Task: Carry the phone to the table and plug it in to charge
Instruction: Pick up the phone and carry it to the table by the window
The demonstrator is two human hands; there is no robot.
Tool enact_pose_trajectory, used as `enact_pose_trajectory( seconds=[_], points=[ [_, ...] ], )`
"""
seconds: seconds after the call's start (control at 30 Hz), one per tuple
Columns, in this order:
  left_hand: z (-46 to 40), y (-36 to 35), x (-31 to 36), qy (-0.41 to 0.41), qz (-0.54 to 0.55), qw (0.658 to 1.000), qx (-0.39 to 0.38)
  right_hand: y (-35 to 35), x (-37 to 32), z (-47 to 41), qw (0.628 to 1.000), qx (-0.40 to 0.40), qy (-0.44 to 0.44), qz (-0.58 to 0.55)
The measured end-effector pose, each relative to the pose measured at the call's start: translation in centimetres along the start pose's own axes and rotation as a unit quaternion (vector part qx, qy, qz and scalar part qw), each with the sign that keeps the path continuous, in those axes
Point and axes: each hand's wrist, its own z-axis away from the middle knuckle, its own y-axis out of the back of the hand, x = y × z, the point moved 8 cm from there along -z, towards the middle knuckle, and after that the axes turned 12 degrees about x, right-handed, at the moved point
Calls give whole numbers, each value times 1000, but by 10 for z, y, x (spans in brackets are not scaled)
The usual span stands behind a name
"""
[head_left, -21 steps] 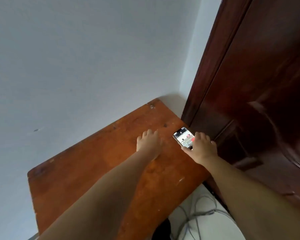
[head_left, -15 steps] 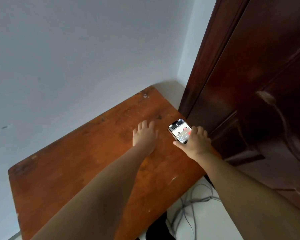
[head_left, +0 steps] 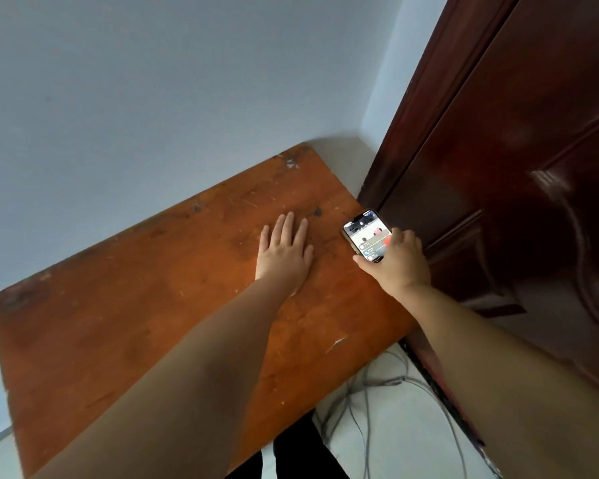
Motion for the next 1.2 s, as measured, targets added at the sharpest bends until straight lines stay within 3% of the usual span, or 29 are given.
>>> enact_pose_trajectory(
  seconds=[0.17,0.37,0.6,0.77,0.97,1.2],
  points=[
    [-3,19,-10,-5,30,997,-70,24,-25,-12,999,6,44,14],
    [14,89,-62,60,33,998,12,61,-109,-20,992,21,125,9],
    [85,176,-172,156,22,983,90,93,-238,19,974,43,220,-25],
    [209,224,-283,250,0,959,130,98,-366,116,946,32,317,-57],
    [424,258,-401,344,-46,928,138,88,-505,301,901,-6,417,-123],
    [692,309,-507,472,-125,862,138,87,-657,568,796,-83,576,-163]
  ],
)
